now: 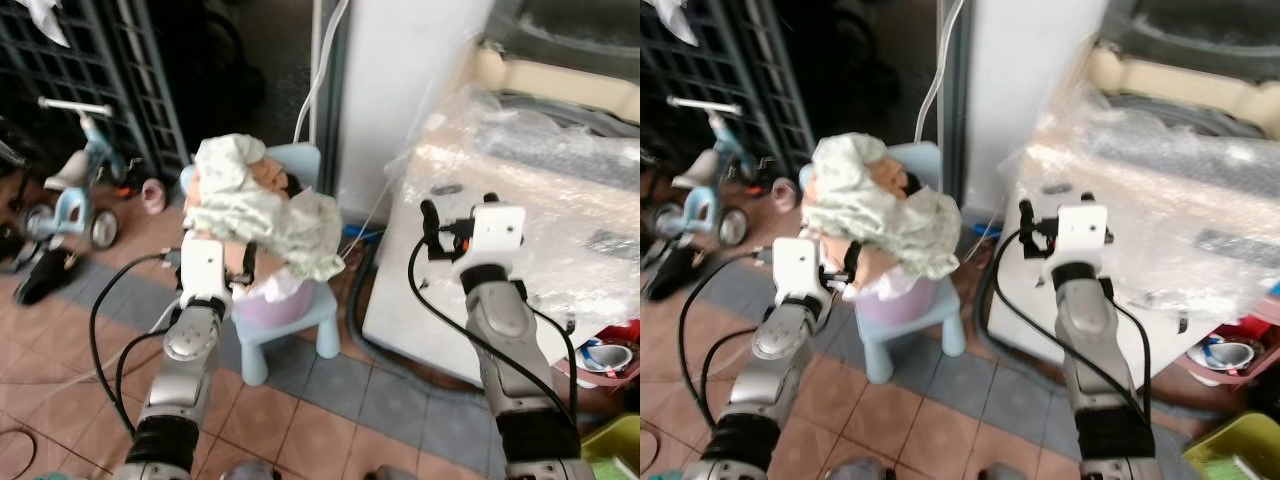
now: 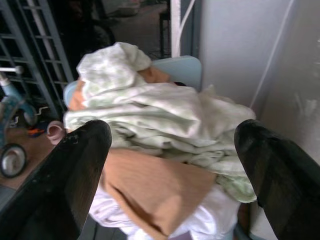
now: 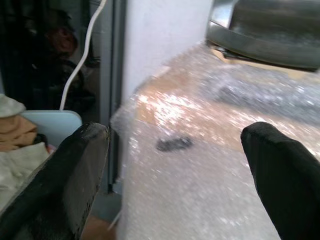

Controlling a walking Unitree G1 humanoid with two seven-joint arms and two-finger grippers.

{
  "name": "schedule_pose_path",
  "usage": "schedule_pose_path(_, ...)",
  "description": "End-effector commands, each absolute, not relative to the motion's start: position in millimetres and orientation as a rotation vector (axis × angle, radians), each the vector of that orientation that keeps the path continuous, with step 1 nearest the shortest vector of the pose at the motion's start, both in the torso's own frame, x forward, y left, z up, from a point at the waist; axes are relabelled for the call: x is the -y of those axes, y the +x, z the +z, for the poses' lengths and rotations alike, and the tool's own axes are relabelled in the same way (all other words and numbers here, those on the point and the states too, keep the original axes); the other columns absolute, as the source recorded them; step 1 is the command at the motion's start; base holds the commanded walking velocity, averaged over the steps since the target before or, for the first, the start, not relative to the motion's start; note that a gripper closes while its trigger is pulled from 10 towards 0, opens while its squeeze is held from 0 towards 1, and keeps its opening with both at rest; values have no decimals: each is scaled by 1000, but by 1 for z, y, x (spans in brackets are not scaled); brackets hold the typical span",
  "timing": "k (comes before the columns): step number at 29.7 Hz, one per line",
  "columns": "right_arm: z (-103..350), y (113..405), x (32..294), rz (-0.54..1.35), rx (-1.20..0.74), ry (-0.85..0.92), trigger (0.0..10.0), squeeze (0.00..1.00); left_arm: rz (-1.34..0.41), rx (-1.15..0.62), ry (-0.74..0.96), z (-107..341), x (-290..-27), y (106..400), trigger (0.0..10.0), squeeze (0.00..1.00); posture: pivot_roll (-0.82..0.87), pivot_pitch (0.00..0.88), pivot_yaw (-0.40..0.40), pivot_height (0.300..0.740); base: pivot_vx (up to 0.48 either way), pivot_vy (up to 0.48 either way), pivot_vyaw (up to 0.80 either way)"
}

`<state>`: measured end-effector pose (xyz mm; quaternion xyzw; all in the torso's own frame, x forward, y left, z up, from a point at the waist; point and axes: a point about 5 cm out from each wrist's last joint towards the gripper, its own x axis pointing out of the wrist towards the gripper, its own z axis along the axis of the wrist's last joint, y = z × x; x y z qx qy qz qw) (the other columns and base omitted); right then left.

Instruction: Clothes washing

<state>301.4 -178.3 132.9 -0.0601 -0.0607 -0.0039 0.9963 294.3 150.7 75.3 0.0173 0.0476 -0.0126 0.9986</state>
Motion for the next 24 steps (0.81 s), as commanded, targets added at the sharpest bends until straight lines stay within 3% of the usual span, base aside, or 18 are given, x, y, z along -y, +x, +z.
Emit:
schedule_pose_path(1,131,299,185,-39,104,-129,10000,0,-65,-83,22,80,-140,295,10000,0,-42,0,33,740,0,0,-800)
schedule_pose_path(5,130,297,186,-43,87,-126,10000,0,-103,-59,16,83,-137,289,10000,0,-41,0,33,740,0,0,-800)
schedule_pose_path(18,123,295,180,84,27,-170,10000,0,-111,-118,18,73,-138,280,10000,0,-43,0,57,740,279,0,-800)
schedule_pose_path(20,112,277,167,150,0,-151,10000,0,-55,-158,42,65,-150,272,10000,0,-41,0,48,740,0,0,0)
schedule_pose_path(24,108,273,164,112,-10,-108,10000,0,-37,-161,42,64,-154,268,10000,0,-36,0,44,740,0,0,0)
